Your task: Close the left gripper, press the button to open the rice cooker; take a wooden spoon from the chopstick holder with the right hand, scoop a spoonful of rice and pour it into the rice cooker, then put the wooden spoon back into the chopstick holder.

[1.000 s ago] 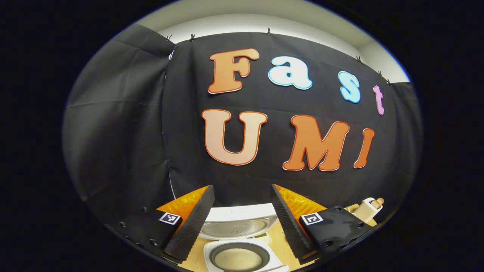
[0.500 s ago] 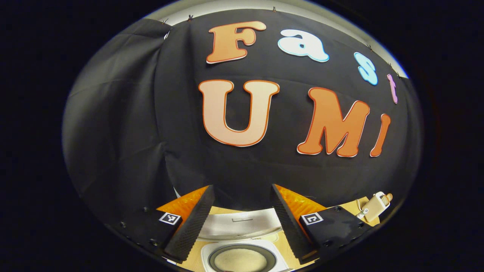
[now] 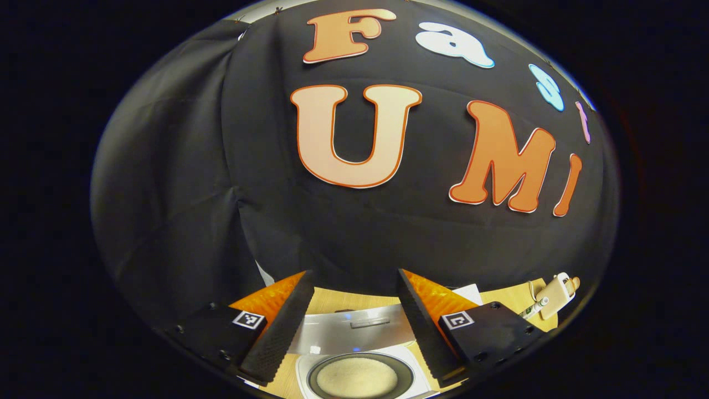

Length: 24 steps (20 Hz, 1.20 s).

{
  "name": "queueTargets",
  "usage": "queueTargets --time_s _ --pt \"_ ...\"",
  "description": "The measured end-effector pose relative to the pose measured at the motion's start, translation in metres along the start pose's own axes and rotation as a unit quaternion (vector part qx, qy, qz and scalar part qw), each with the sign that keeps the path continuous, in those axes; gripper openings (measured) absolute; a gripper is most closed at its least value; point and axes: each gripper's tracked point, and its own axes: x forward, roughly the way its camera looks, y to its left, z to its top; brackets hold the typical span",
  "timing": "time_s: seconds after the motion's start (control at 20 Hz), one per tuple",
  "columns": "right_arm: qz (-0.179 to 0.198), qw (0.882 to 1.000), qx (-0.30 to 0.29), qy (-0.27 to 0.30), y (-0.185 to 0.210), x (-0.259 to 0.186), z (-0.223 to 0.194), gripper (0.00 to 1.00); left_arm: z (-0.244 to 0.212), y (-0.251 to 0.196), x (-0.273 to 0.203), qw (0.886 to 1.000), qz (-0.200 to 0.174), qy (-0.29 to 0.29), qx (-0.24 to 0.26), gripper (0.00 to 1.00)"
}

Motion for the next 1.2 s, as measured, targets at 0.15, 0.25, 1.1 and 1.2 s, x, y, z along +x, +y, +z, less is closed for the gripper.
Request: queueTargets --time_s 0.15,0.25,1.1,1.2 --pt "0.003 1.000 0.006 -0.006 -0.005 -0.005 0.010 0.95 -0.006 -0.002 -0.008 1.000 -0.013 0.004 -0.006 1.00" --pt "0.002 1.000 0.012 -0.013 -0.010 -0.010 0.014 0.95 -0.013 -0.005 -0.017 1.000 -0.017 0.015 -0.004 1.00" --pt "0.072 0.997 -0.024 -0.016 0.012 -0.040 0.008 0.95 -0.185 -0.031 -0.122 0.999 -0.020 0.031 -0.006 1.00" --pt "0.075 0.997 -0.024 -0.010 0.012 -0.040 0.004 0.95 -0.207 -0.032 -0.124 1.000 -0.009 0.029 0.000 1.00"
